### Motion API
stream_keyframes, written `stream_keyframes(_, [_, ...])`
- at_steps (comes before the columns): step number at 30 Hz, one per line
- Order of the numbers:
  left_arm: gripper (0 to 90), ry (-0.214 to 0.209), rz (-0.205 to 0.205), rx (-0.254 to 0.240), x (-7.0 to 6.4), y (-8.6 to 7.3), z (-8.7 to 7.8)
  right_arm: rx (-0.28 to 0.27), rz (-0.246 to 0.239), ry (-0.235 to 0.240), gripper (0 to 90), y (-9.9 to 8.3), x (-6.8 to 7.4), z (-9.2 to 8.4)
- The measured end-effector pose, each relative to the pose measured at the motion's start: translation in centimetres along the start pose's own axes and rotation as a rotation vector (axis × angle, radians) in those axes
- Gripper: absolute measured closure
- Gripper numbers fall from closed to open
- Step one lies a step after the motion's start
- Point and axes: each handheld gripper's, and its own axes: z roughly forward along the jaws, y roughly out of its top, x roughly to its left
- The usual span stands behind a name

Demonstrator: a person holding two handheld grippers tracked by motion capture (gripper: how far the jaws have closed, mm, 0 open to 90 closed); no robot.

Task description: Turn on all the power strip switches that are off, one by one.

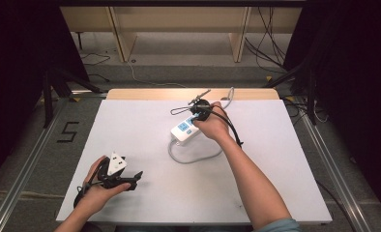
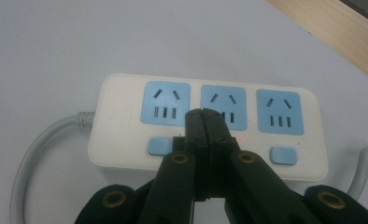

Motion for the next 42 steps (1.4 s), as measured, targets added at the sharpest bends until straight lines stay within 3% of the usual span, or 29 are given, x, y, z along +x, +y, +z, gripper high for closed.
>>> stream_keyframes(42, [18.4, -0.005, 0.009, 0.005, 0.0, 0.0, 0.0, 0.090, -0.005, 0.052, 90.0, 0.3, 1.2, 2.3])
